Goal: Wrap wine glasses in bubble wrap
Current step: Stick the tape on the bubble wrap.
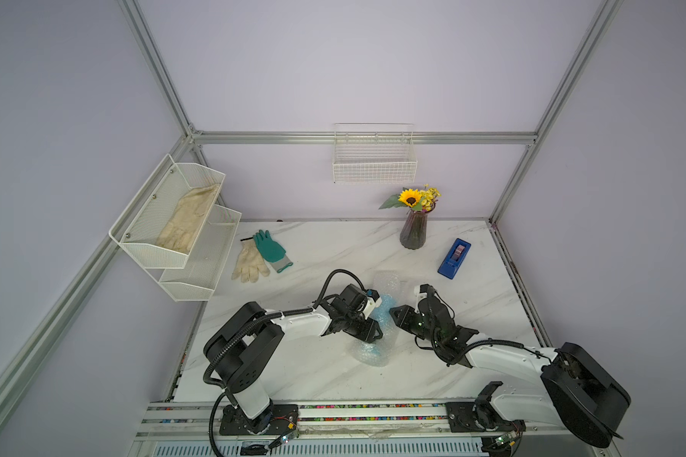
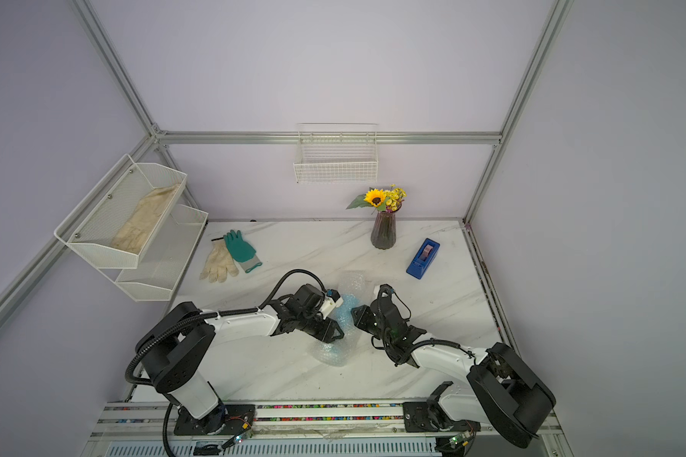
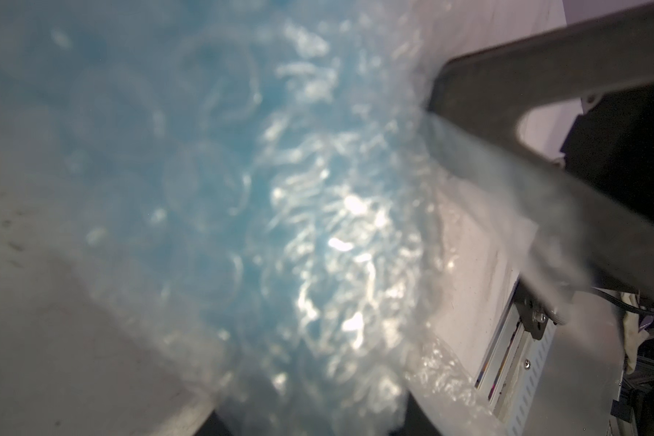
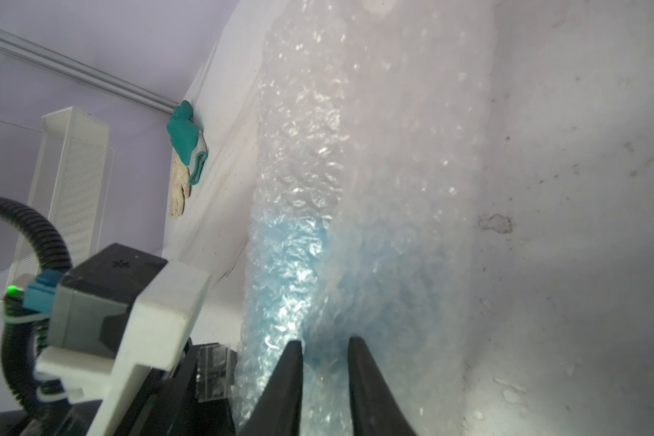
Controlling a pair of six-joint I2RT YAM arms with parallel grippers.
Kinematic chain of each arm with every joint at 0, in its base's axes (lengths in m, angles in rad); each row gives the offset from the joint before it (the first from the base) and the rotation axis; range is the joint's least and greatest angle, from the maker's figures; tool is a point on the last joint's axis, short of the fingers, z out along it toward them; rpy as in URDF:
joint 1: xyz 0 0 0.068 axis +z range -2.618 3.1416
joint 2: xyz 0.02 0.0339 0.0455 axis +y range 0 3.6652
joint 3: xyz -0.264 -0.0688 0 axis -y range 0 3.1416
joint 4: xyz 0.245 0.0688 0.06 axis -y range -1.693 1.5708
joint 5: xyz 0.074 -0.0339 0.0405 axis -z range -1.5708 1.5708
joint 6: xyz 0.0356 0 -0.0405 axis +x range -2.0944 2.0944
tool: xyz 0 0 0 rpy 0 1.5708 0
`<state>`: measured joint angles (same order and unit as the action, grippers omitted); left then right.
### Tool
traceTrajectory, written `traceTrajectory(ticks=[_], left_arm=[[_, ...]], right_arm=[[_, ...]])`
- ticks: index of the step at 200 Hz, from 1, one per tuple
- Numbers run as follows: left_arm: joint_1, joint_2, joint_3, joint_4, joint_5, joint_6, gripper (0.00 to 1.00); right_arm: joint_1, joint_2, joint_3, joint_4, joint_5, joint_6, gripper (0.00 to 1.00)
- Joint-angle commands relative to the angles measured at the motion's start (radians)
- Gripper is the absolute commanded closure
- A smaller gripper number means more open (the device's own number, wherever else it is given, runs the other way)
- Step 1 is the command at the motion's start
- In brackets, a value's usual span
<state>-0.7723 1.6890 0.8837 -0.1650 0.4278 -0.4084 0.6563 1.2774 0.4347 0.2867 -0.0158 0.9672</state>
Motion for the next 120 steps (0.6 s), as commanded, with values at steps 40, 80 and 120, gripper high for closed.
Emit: traceTrajectory(ticks=[40, 80, 120], left_arm=[[0.001, 0.014, -0.032, 0.025, 0.016, -0.001, 0.59], [0.001, 0.018, -0.032, 0.024, 0.016, -0.004, 0.59], [0.001, 0.015, -0.035, 0.025, 0.012, -0.004, 0.59]], right_arm=[[-0.004, 0.008, 0.088, -0.105, 0.005, -0.032, 0.55], [0.011, 0.073, 0.161, -0.206, 0.027, -0.068, 0.42], [0.064, 0.147, 0.233, -0.296, 0.103, -0.090, 0.32]])
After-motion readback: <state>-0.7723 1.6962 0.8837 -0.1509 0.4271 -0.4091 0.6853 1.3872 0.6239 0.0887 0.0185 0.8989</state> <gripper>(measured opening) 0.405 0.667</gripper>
